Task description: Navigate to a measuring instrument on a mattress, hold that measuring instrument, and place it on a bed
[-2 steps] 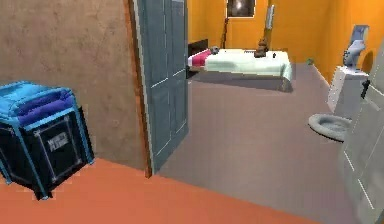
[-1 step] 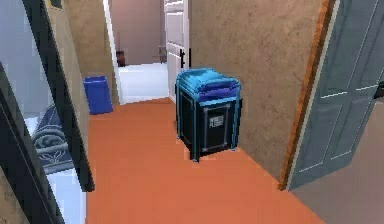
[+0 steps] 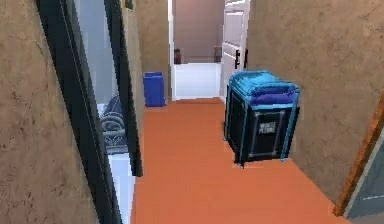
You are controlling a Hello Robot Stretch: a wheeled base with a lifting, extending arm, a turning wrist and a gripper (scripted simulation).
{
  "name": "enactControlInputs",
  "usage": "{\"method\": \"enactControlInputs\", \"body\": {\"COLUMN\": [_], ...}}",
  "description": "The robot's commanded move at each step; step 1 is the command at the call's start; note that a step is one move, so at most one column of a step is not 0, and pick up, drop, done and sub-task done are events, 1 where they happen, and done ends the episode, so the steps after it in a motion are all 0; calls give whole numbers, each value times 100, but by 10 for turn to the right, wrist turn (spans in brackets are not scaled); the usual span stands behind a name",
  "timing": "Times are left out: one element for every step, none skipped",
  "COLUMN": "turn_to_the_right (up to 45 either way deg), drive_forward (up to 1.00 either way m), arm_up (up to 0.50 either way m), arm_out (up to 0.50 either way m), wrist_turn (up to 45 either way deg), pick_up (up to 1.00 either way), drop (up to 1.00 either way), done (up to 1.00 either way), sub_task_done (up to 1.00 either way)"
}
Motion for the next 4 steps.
{"method": "enactControlInputs", "body": {"turn_to_the_right": [0,-30,0,0], "drive_forward": [100,0,100,45], "arm_up": [0,0,0,0], "arm_out": [0,0,0,0], "wrist_turn": [0,0,0,0], "pick_up": [0,0,0,0], "drop": [0,0,0,0], "done": [0,0,0,0], "sub_task_done": [0,0,0,0]}}
